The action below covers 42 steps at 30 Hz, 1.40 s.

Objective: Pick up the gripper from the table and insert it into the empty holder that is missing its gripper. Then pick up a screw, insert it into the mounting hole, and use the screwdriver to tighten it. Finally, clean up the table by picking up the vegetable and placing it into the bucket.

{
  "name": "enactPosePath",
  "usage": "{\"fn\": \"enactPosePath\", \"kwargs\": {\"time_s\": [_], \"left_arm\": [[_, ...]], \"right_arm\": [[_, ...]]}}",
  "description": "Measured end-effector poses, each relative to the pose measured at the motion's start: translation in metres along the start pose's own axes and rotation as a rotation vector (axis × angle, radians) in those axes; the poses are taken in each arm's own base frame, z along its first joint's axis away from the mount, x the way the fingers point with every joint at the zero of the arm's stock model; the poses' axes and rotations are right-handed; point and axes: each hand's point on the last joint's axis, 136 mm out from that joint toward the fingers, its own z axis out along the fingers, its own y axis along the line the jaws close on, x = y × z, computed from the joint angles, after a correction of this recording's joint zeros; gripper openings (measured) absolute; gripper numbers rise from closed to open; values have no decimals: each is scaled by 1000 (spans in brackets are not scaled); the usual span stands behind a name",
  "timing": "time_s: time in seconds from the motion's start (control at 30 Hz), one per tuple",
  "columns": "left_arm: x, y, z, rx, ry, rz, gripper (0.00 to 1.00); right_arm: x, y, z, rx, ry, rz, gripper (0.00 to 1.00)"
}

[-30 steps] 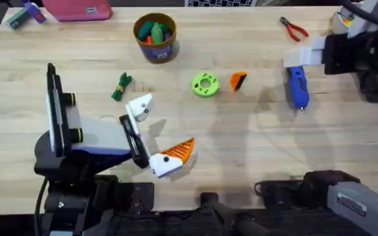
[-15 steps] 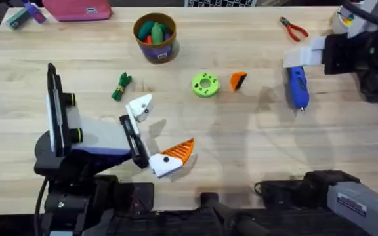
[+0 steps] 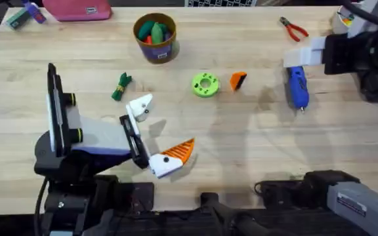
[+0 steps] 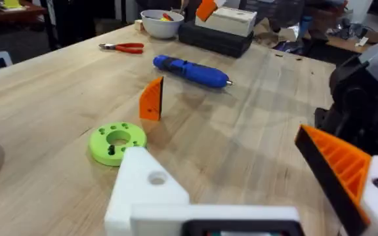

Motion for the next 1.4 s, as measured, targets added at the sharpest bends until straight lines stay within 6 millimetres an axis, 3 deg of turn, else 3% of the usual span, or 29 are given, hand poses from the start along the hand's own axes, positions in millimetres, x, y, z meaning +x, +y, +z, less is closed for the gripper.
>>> {"fn": "enactPosePath", "kwargs": {"time_s": [0.63, 0.83, 0.97, 1.13, 1.4], "left_arm": [[0, 0, 0, 0, 0, 0, 986], [0, 0, 0, 0, 0, 0, 986], [0, 0, 0, 0, 0, 0, 986], [0, 0, 0, 0, 0, 0, 985], [0, 0, 0, 1, 0, 0, 985]], "right_arm": [[0, 1, 3, -4, 14, -1, 994], [19, 26, 16, -57, 249, -58, 994], [7, 47, 21, -87, 354, -112, 994], [-13, 73, 29, -121, 366, -180, 994], [-6, 84, 59, -128, 444, -172, 991]]}}
